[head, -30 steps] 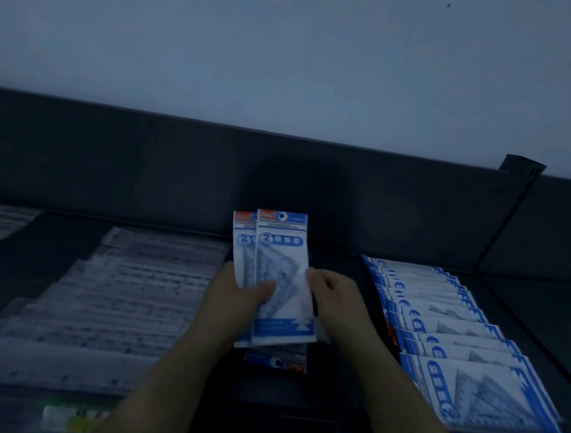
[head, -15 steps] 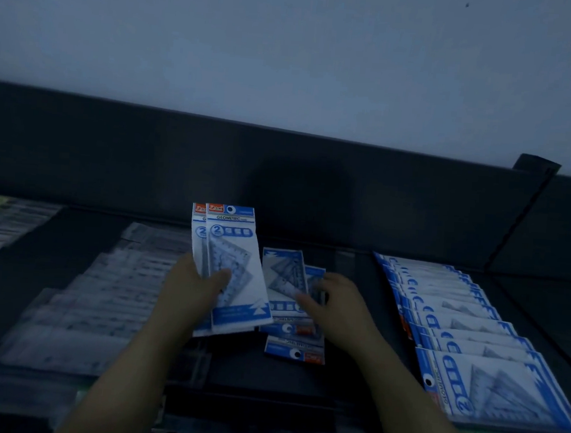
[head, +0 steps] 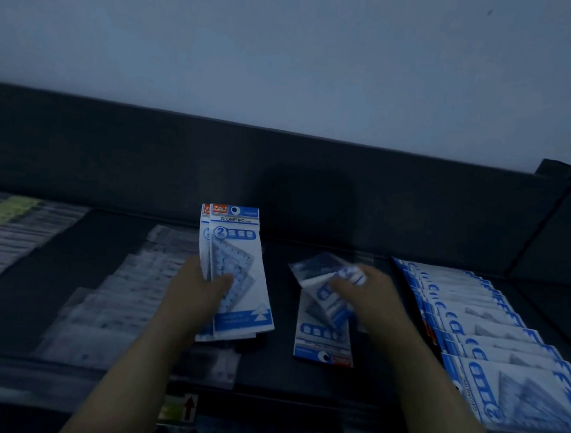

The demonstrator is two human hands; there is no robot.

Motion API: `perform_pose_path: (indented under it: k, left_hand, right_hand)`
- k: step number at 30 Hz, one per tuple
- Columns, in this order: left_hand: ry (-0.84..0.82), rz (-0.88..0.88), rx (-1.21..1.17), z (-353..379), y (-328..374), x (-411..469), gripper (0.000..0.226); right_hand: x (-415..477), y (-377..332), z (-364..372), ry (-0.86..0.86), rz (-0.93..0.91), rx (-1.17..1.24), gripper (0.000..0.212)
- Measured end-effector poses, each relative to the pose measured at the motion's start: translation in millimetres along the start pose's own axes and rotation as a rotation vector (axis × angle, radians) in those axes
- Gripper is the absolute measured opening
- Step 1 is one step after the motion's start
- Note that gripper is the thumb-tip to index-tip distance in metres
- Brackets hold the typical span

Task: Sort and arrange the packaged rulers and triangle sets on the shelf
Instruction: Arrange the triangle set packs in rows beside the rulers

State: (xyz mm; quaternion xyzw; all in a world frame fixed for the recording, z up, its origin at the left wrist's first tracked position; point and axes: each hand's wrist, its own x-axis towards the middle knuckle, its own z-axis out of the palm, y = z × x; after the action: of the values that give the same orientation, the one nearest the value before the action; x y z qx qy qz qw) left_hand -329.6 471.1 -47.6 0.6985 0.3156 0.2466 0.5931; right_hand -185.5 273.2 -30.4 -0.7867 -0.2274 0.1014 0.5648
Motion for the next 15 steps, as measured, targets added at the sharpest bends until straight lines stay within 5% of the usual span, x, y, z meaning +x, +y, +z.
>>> perform_pose_path:
  k: [5,11,15]
  left_hand:
    - [-0.082,-0.049,-0.048,1.4,8.1,1.2,0.015]
    - [-0.267,-0.145,-0.211,23.7,26.7,-16.6,0.014]
    - [-0.515,-0.116,-0.06,28.8,32.4,-24.7,0.028]
  right_hand:
    - [3.1,-22.9,-38.3,-0.026,0.056,0.354,0.019]
    - [4.5,-32.0,-26.8,-0.178,0.131,0.259,0.021]
    - [12.8,-33.7,-9.3,-0.212,0.104,0.191,0.018]
